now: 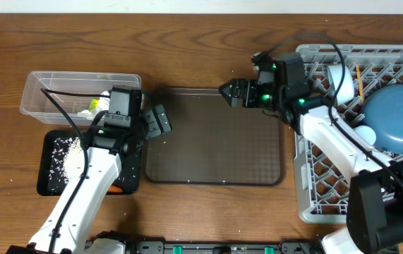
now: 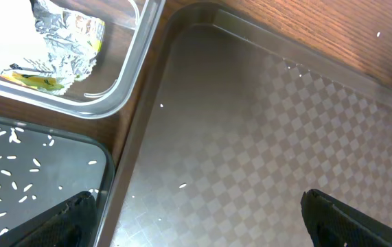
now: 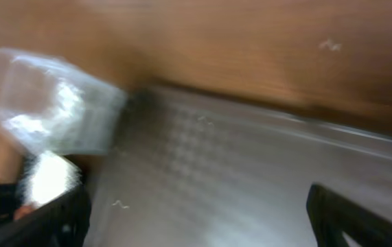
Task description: Sort waste into correct bins and load items into the dishwasher rack
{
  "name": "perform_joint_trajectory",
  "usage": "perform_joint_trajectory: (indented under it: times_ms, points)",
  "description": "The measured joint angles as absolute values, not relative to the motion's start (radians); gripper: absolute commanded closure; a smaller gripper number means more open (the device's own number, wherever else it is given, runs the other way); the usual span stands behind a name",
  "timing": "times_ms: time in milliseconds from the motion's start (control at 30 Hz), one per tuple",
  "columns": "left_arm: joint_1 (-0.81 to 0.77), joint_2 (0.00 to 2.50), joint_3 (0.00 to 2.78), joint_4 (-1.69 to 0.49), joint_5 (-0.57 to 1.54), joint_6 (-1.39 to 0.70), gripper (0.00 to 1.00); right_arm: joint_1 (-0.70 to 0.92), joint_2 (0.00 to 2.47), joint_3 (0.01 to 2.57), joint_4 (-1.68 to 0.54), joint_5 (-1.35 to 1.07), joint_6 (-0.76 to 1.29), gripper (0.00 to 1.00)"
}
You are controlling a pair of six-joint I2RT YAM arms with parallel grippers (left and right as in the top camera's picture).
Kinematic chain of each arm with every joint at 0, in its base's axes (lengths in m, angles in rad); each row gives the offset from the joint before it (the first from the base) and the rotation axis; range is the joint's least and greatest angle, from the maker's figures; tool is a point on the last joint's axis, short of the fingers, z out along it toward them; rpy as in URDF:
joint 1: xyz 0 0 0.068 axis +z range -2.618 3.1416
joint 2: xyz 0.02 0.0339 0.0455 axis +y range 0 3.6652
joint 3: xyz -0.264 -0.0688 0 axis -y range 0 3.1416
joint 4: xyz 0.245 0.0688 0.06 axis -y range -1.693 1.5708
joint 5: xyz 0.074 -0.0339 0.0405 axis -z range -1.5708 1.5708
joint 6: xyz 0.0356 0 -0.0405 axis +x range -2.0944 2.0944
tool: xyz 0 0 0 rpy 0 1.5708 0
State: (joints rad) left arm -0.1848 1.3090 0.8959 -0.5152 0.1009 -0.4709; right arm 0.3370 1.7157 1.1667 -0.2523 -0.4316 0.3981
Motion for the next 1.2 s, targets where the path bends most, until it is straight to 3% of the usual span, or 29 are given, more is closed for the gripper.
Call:
perform_joint_trajectory:
  times_ms: [267, 500, 733, 1200]
  points:
    - [-0.185, 1.309, 0.896, -0.515, 0.101, -0.471, 0.02, 0.386, 1.669, 1.462, -0.649, -0.194, 0.171, 0.01]
    - [-0.185, 1.309, 0.896, -0.515, 0.101, -0.471, 0.02, 0.387, 1.450, 1.493, -0.878, 0.078, 0.117, 0.01]
    - [-0.185, 1.309, 0.896, -0.516, 0.101, -0.471, 0.02, 0.387, 1.312, 1.501, -0.909, 0.170, 0.104, 0.01]
    - [-0.185, 1.309, 0.896, -0.516, 0.101, -0.471, 0.02, 0.387, 1.302, 1.503, -0.913, 0.188, 0.101, 0.01]
